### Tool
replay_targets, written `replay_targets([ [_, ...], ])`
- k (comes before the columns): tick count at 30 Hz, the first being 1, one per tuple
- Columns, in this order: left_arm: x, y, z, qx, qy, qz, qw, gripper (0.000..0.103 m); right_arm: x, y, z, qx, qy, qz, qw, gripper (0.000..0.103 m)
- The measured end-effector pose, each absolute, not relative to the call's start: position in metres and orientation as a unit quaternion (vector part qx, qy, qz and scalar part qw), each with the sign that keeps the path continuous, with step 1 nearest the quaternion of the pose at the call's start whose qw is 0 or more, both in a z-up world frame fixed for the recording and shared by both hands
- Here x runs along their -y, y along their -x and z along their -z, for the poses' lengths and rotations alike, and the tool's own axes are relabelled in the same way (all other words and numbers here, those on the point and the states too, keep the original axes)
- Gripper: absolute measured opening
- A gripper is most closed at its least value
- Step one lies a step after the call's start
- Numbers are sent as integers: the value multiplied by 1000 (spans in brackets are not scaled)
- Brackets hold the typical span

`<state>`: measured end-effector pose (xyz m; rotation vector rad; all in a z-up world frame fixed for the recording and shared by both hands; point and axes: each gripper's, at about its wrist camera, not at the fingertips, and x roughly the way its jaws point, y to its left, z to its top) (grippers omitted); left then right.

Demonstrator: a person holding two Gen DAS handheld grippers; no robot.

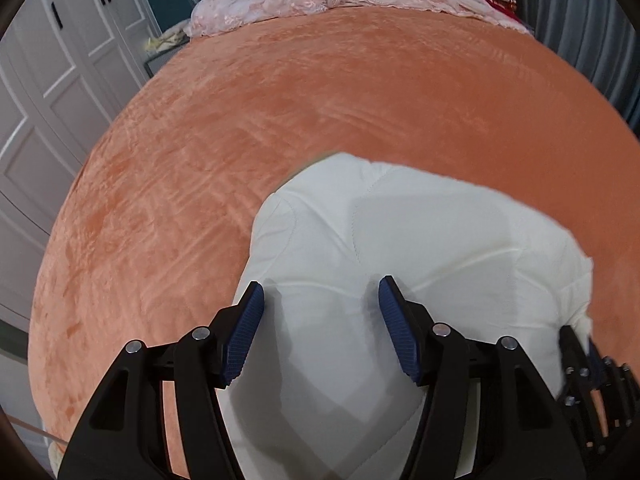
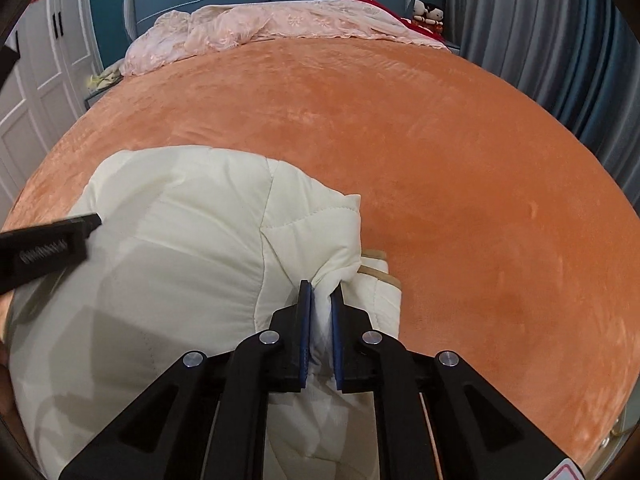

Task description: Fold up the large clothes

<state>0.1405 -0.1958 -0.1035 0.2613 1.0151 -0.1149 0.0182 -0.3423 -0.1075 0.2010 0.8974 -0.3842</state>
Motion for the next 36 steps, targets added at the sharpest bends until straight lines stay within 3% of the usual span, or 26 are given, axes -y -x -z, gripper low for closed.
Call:
replay_targets([
  [26,200,-144,140,-445,-125,25,887,58,333,-22,133,-397,-101,186,893,16],
  [30,183,-146,127,-466,-89,50,879,64,344,-13,118,-406,-147,165,887,19],
  [33,156,-137,102,-486,-63,72,869,75,355,14,91,-396,-204,163,880,47],
  [34,145,-131,95,-489,-48,80,867,82,356,29,83,-385,-220,164,881,63],
  [36,113,-116,84,-502,-20,85,861,94,355,46,81,-390,-229,159,877,69],
])
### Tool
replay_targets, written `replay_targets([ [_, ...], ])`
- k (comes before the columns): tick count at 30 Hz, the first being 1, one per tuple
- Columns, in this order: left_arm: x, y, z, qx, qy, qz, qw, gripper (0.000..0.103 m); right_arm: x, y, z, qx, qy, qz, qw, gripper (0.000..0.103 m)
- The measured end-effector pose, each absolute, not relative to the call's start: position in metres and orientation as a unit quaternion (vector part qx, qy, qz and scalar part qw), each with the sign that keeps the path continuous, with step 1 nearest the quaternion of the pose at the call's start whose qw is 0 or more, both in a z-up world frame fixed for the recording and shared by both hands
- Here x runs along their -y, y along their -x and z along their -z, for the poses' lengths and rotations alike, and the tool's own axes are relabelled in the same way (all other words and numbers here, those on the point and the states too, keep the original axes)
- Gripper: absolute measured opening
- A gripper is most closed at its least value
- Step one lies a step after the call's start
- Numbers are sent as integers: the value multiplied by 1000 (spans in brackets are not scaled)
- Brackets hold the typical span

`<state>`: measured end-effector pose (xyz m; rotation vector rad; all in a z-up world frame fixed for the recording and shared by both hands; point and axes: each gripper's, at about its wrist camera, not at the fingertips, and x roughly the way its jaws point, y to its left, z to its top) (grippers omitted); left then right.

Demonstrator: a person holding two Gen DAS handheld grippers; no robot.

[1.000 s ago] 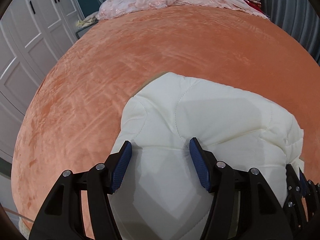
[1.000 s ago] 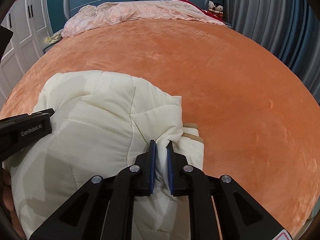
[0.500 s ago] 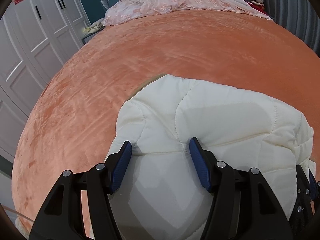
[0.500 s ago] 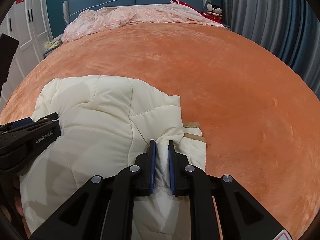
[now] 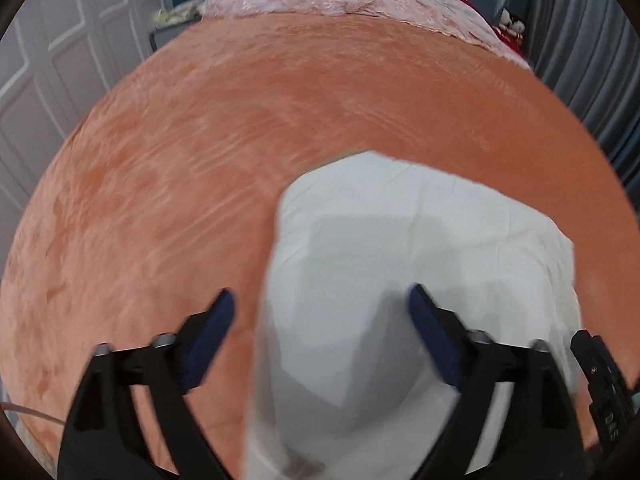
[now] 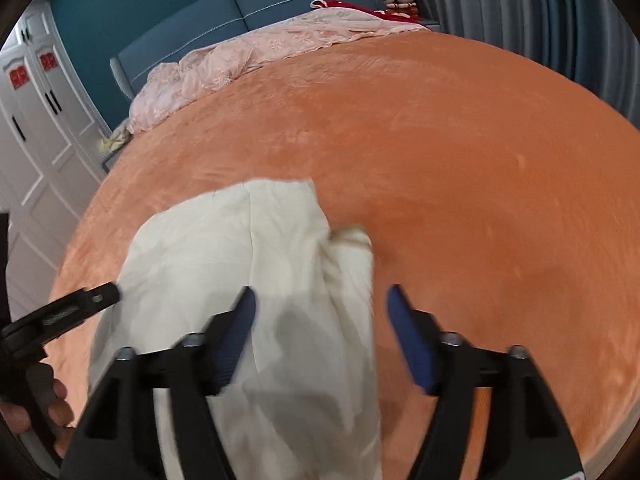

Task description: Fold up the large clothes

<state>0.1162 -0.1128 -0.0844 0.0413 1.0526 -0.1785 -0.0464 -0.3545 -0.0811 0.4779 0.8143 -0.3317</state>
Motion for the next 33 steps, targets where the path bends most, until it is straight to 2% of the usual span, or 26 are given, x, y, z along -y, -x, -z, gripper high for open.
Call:
replay_targets([
  [2,90,-111,89,-522,2,77,850,94,354,54,92,-416,-247,149,862,70],
  [6,46,-110,117,-577,127,96,801,97,360,63,111,-417,-324,135,839,77],
  [13,59,-111,141,-603,206,172,751,98,358,54,134,-415,-391,106,814,77],
  [15,70,-109,144,-605,199,182,749,98,358,53,138,-414,-401,101,811,75],
  [16,73,-108,142,-602,191,181,754,98,358,52,138,-415,-400,97,811,65],
  [17,76,-107,139,-600,185,186,756,97,356,51,134,-414,-395,85,815,53],
  [19,79,-104,126,-594,173,191,762,78,348,46,118,-418,-362,75,829,35],
  [20,78,-101,116,-585,164,198,769,73,343,44,109,-418,-346,76,837,30],
  [22,73,-98,97,-567,148,213,782,54,333,42,89,-409,-319,76,852,27],
  [24,63,-97,77,-546,144,220,796,51,317,37,63,-386,-292,71,872,27],
  [29,24,-106,5,-439,97,221,866,50,268,6,9,-318,-226,32,920,27],
  [33,-6,-142,-13,-390,58,199,897,51,230,-48,3,-312,-199,2,929,27],
])
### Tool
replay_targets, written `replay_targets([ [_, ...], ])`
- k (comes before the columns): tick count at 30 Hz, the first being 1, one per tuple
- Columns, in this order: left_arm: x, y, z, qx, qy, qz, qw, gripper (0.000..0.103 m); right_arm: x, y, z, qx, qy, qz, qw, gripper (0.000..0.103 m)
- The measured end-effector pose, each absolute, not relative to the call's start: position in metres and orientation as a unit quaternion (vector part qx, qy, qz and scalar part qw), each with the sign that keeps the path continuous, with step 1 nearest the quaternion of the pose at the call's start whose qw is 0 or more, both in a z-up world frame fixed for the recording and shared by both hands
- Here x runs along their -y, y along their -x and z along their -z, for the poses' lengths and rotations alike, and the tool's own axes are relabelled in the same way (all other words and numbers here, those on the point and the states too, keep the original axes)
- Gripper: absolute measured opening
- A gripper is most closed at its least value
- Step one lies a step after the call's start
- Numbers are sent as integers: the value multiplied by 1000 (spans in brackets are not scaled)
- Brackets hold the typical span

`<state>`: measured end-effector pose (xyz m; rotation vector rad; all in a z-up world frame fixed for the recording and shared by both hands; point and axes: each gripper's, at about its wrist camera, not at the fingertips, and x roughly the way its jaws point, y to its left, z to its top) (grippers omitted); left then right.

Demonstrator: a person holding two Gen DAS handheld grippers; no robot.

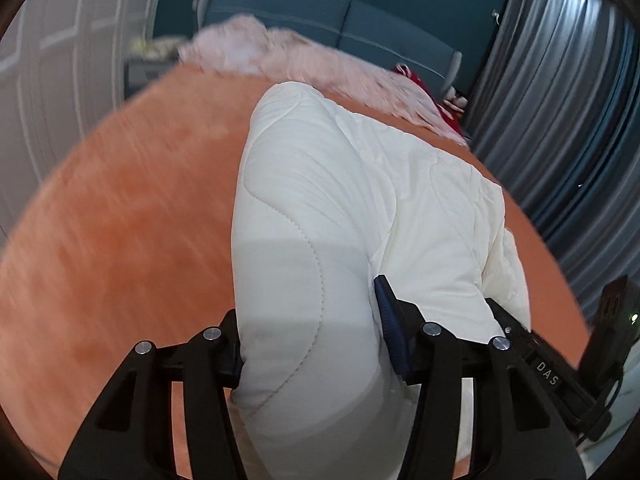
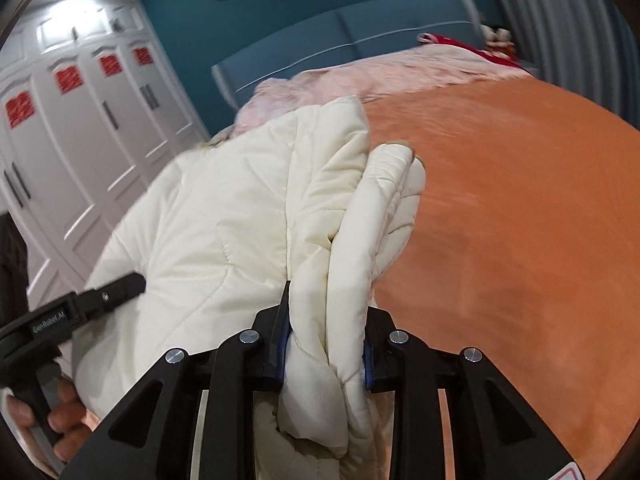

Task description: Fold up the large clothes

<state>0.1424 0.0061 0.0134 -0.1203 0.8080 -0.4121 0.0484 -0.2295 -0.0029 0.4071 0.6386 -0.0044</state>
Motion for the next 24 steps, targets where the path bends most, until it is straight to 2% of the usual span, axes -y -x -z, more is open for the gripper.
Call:
replay_targets([
  [3,-27,-179,5,-390,42,173,904,52,199,-95,18,-328,-186,-4,926,27],
  [9,-65,-226,75,-449,62,140,880,52,168,-145,67,-382,-162,-1,910,27],
  [14,-74,-222,109,-451,67,131,880,60,163,-156,98,-398,-146,6,906,36],
  [15,-75,-222,114,-450,65,125,882,63,163,-158,102,-403,-142,7,904,41],
  [17,-72,-223,116,-452,59,112,883,69,164,-157,105,-409,-141,9,902,49],
  [20,-73,-219,100,-463,39,91,881,69,168,-151,88,-423,-148,13,894,50],
  [24,-78,-192,56,-431,-16,28,902,66,174,-103,44,-363,-127,53,922,50],
])
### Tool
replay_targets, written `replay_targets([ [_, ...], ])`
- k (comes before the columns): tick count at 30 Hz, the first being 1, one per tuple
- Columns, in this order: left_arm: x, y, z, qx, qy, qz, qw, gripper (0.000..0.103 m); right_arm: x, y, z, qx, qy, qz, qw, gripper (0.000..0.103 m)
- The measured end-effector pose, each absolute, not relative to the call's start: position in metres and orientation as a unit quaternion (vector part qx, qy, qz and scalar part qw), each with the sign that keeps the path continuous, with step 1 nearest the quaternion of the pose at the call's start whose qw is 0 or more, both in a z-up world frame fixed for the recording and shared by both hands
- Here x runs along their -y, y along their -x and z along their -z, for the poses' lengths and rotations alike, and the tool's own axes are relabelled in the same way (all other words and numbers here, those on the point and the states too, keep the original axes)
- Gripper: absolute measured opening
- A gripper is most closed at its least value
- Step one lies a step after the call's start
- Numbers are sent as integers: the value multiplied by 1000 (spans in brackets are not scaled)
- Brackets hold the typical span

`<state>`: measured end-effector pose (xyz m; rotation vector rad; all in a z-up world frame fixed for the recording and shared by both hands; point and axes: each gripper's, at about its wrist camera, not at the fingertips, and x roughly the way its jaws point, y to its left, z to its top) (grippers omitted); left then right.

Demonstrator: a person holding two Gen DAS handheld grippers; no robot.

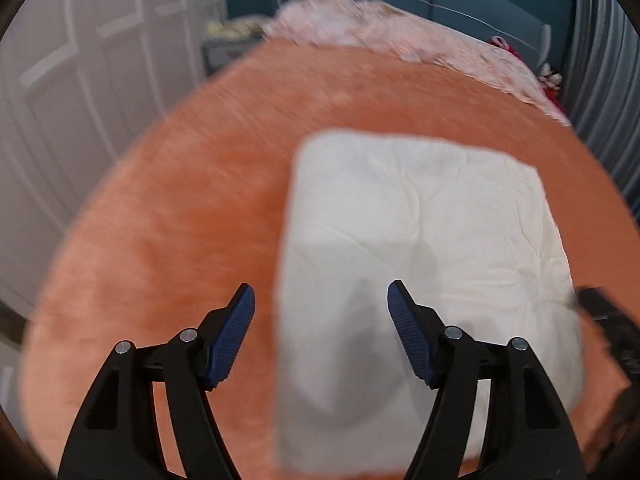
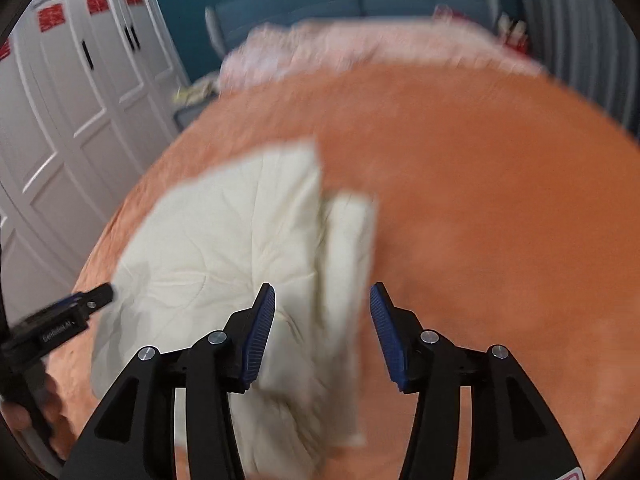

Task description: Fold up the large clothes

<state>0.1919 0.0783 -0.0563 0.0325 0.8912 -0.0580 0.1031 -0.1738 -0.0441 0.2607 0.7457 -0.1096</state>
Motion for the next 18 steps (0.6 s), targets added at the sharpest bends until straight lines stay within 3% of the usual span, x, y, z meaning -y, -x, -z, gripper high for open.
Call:
replay_targets([
  [1,-78,-186,48,-425,-22,21,905,63,172,-89,32,-344,-115,60,930,49],
  [3,-73,-177,37,-423,-33,9,906,51,160,-81,21,-342,-91,45,934,30],
  [4,-67,-176,37,-430,-41,5,902,38,156,-84,20,-349,-79,39,933,9],
  [5,-61,-176,41,-442,-46,3,896,31,145,-88,22,-363,-62,28,929,0],
  [7,-54,-180,53,-463,-50,-4,885,12,132,-96,32,-382,-47,21,923,0],
  [18,-41,-194,110,-497,-74,-26,864,7,129,-118,100,-451,-59,29,890,0],
])
